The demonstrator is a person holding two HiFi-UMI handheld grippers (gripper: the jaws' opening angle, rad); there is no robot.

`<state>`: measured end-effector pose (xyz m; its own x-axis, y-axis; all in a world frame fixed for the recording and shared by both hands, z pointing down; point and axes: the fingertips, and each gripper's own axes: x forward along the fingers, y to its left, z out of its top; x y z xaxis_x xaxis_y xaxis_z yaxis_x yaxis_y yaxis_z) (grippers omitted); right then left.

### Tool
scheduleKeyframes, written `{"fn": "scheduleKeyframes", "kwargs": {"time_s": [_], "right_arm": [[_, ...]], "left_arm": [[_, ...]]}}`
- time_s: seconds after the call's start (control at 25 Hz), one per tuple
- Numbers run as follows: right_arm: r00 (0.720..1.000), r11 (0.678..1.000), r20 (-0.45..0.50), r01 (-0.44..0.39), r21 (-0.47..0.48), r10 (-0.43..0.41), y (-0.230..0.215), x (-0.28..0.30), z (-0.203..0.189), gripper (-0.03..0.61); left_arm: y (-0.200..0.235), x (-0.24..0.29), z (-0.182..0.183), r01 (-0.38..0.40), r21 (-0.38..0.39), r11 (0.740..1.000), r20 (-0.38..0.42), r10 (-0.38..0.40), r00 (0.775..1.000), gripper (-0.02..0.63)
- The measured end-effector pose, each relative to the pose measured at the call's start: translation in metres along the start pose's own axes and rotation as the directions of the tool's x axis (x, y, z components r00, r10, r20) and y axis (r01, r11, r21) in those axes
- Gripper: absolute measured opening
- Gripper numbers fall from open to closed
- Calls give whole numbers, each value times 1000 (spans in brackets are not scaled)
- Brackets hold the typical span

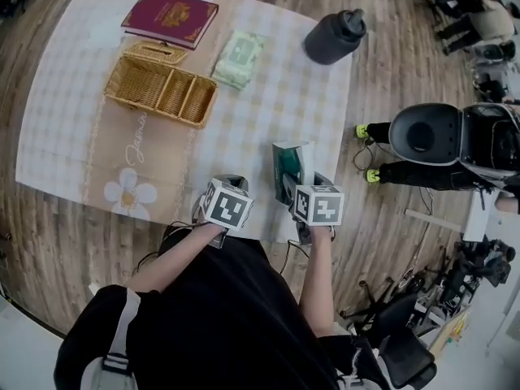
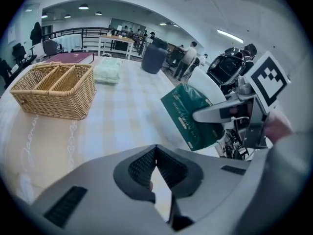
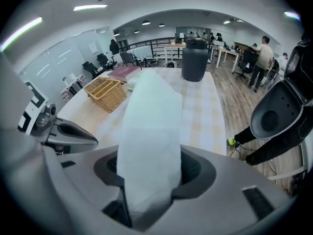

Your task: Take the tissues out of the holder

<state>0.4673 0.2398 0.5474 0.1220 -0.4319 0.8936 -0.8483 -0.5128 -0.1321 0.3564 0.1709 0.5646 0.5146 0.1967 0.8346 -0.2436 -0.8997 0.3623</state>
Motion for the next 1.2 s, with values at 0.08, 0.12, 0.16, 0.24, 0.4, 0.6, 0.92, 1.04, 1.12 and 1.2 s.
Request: {"fn": "scheduleKeyframes", "kwargs": {"time_s": [0.08,0.12,0.16,0.24,0.4,0.6,0.92,1.04,1.12,1.2], "right_arm": [[1000,999,-7,-6,-43,5,-7,4,7,242],[1000,997,-13,-6,-72,5,-10,7,10,242],[1000,995,-22,-2,-103,0,-12,11,13,242],[999,987,-40,10,-161,-17,-17,18,16,242],[997,972,-75,4,-236,-22,-24,37,24,242],[989,955,-131,32,-295,-74,-36,50,30,242],[982,951,-182,-2,-309,-57,-36,59,32,242],[985,940,-168,-15,-340,-46,-33,58,32,244],[991,934,-128,-14,-356,-34,-31,56,32,257],[997,932,-75,-8,-363,-20,-29,51,34,295]], "left_arm": [[-3,4,3,-15,-32,999,13,16,1000,9],[-3,6,3,-22,-49,999,19,23,1000,9],[-2,7,4,-29,-66,997,24,31,999,9],[-1,7,7,-45,-94,994,36,49,998,9],[6,5,10,-83,-146,986,53,91,994,9],[17,1,7,-108,-212,971,64,125,990,9],[24,-7,-2,-126,-264,956,75,151,986,9],[24,-8,-3,-122,-261,957,77,147,986,9],[24,-9,-3,-115,-257,960,78,139,987,9],[22,-9,-3,-104,-247,963,77,127,989,9]]}}
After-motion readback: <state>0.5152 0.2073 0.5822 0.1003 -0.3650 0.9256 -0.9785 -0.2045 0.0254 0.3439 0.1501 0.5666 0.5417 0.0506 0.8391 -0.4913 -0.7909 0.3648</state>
